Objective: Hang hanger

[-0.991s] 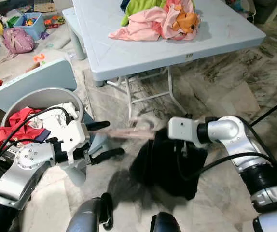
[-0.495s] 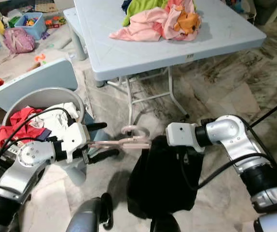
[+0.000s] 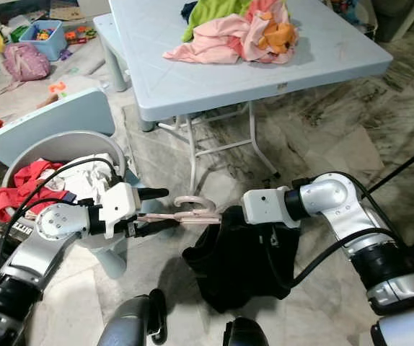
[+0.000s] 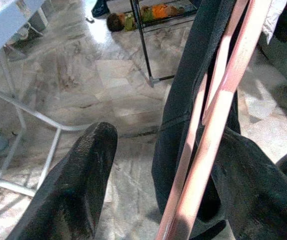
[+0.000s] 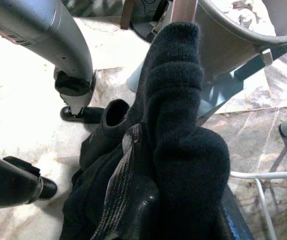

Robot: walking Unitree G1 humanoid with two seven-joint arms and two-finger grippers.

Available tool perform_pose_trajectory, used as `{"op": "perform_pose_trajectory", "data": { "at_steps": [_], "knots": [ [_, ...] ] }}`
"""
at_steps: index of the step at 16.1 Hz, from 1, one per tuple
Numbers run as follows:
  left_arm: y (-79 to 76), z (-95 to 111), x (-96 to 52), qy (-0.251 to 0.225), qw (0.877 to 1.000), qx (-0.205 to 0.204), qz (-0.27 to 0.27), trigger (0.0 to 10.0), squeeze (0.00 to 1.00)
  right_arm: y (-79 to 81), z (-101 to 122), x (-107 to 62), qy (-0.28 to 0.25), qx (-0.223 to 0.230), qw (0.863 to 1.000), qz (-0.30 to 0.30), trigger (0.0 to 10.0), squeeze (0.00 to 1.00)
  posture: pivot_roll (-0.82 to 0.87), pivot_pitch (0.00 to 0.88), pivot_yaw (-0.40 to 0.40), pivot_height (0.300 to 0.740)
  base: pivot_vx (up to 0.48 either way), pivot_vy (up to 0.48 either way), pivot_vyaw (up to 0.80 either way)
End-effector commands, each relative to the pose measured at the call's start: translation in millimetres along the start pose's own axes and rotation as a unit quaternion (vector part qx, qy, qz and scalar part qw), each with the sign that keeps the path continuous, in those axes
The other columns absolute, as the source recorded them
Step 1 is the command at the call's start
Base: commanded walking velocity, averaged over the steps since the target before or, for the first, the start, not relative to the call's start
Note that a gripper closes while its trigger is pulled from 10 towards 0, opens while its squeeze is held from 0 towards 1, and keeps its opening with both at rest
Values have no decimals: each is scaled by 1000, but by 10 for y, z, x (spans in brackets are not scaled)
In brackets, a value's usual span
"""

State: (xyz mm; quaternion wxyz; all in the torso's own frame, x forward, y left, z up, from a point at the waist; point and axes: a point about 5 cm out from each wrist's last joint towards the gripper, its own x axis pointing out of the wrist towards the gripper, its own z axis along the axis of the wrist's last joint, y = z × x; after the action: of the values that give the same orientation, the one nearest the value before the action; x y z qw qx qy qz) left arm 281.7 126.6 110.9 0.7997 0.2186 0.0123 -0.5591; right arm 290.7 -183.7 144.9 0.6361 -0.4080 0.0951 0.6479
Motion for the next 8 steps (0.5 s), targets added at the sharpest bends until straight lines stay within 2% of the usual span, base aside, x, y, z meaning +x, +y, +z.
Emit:
{"op": "perform_pose_trajectory", "data": {
  "at_steps": [1, 4, 8],
  "knots": [
    [-13, 43, 80, -4, 1000, 17, -20, 0, 0, -123, 216, 9, -40, -61, 997, -11, 10000, 0, -77, 103, -15, 740, 0, 0, 0],
    [-18, 56, 108, 4, 998, 54, -42, 0, 0, -175, 282, 13, -57, -73, 996, -18, 10000, 0, -81, 104, -20, 740, 0, 0, 0],
    [-23, 59, 154, 5, 996, 66, -58, 0, 0, -246, 328, 33, -66, -87, 993, -33, 10000, 0, -82, 102, -30, 740, 0, 0, 0]
  ]
}}
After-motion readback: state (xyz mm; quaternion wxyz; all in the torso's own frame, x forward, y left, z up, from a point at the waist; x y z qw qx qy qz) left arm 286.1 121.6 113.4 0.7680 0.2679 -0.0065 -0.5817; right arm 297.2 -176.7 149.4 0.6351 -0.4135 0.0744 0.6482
